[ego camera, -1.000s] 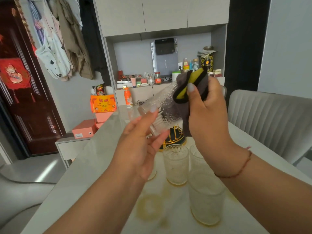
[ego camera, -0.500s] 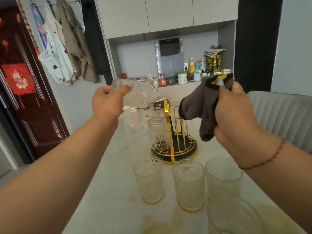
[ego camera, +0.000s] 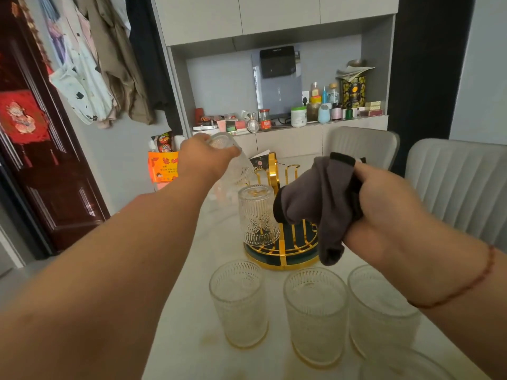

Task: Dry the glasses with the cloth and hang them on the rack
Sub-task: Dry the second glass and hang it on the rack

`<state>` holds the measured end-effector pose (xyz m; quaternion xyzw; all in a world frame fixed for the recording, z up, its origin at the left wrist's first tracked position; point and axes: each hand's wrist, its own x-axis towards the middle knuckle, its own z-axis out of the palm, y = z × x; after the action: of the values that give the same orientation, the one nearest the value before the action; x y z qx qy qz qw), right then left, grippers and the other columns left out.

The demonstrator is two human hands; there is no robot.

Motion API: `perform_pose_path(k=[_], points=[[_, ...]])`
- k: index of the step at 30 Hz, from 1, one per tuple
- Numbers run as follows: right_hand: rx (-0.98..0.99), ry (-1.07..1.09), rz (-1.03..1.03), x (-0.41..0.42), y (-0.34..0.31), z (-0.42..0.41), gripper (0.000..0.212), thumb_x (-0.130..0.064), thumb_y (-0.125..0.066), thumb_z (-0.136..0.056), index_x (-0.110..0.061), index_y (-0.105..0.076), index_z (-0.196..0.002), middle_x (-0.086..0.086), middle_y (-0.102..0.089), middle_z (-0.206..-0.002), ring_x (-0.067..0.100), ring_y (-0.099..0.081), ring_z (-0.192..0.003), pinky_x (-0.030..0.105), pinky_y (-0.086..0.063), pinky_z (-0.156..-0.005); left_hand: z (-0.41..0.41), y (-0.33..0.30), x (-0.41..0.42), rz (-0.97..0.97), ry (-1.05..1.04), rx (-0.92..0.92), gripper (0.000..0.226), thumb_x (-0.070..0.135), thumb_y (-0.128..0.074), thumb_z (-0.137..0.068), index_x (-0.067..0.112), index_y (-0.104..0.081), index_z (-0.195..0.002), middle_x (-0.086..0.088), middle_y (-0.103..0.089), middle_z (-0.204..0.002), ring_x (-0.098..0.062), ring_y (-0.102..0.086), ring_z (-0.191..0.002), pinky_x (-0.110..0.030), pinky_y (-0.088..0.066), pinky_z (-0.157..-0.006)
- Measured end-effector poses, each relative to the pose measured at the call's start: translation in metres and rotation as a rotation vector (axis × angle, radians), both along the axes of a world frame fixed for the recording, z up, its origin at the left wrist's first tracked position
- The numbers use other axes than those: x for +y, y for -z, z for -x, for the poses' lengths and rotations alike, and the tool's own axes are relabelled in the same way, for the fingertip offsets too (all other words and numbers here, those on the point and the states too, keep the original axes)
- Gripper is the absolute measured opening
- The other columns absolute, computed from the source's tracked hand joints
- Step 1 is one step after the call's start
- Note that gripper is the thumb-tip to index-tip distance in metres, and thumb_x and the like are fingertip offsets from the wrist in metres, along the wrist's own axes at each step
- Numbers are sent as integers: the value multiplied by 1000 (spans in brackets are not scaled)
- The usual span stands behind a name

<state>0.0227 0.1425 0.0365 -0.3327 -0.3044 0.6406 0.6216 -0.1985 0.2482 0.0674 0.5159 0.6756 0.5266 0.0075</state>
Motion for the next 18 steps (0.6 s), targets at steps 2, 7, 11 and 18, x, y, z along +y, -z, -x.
perform_pose_path(k=[2,7,11,18], points=[[-26,-6,11,3,4,1,32,-27,-42,-101,-12,-55,-77,4,-55,-72,16,-52,-60,16,-41,-28,-2,4,6,32,9,33,75,48,-80,-71,11,-57,-132,-2,-61,-110,-19,-55,-87,-30,-49,-70],[-83,-93,-92,7,20,1,26,-22,-43,-99,-11,-58,-80,7,-60,-75,20,-57,-64,30,-49,-57,-7,18,19,133,14,111,74,53,-78,-71,10,-59,-128,-3,-62,-108,-20,-55,-87,-33,-53,-71],[-113,-94,-140,8,26,1,25,-17,-44,-97,-11,-57,-77,6,-60,-70,21,-57,-63,34,-48,-62,-11,25,27,252,20,156,67,57,-78,-69,9,-64,-113,-3,-64,-96,-24,-62,-87,-37,-56,-72],[-108,-123,-155,9,29,6,20,-15,-45,-96,-10,-59,-82,9,-60,-78,23,-57,-69,38,-49,-68,-19,31,35,422,76,-63,70,43,-85,-65,5,-57,-117,-8,-58,-101,-30,-62,-98,-37,-56,-71]])
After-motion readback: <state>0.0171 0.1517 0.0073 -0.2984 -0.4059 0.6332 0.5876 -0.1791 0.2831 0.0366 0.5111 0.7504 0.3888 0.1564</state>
